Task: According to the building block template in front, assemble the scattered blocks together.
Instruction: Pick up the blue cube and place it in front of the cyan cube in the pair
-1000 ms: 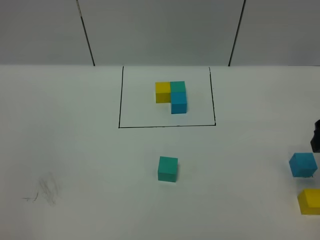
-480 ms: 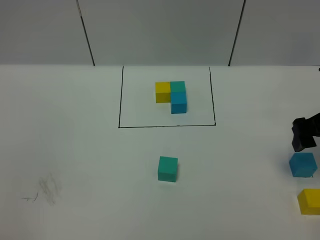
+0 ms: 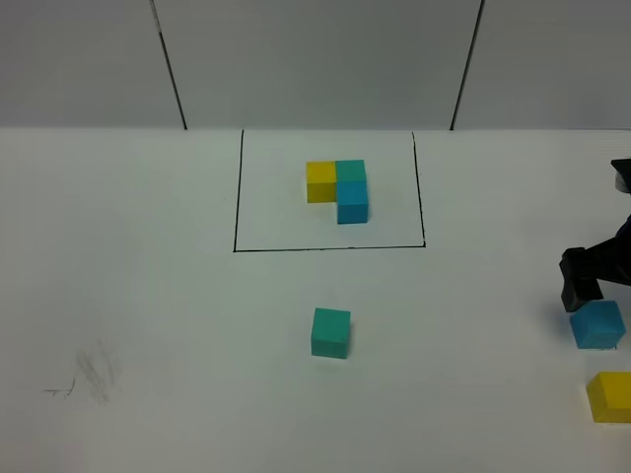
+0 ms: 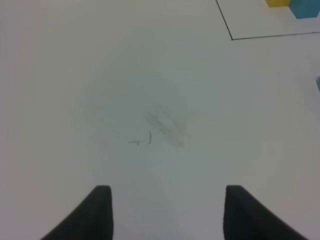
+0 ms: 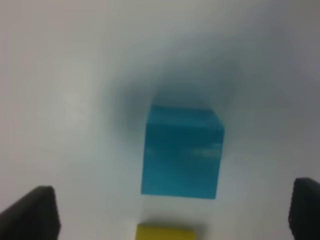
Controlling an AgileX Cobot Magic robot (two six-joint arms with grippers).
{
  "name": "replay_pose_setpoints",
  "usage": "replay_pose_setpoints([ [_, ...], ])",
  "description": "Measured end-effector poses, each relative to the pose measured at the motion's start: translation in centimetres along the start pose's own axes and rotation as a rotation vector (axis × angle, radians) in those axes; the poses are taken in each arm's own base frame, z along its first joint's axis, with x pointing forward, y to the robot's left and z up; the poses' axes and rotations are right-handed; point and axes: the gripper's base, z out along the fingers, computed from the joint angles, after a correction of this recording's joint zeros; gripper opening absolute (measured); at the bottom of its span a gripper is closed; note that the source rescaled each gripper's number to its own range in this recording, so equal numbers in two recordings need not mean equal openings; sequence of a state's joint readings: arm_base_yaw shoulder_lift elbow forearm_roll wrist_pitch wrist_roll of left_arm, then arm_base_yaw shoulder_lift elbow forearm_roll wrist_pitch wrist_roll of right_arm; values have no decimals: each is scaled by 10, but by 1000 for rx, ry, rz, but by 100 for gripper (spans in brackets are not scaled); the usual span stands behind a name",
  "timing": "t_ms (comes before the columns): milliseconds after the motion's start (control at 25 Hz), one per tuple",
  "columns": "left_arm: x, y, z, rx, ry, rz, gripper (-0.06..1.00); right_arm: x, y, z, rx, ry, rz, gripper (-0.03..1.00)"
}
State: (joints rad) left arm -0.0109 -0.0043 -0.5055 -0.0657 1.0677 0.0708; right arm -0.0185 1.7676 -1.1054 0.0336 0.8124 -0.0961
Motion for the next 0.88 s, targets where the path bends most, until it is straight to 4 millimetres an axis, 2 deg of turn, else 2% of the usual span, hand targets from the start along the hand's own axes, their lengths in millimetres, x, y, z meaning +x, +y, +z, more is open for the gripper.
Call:
replay_pose_setpoints([
  [640, 0, 0, 0, 0, 0, -1, 29, -8, -5, 51, 8, 12, 4, 88],
  [880, 0, 0, 0, 0, 0, -1, 29, -7, -14, 64, 8, 38, 34, 87],
])
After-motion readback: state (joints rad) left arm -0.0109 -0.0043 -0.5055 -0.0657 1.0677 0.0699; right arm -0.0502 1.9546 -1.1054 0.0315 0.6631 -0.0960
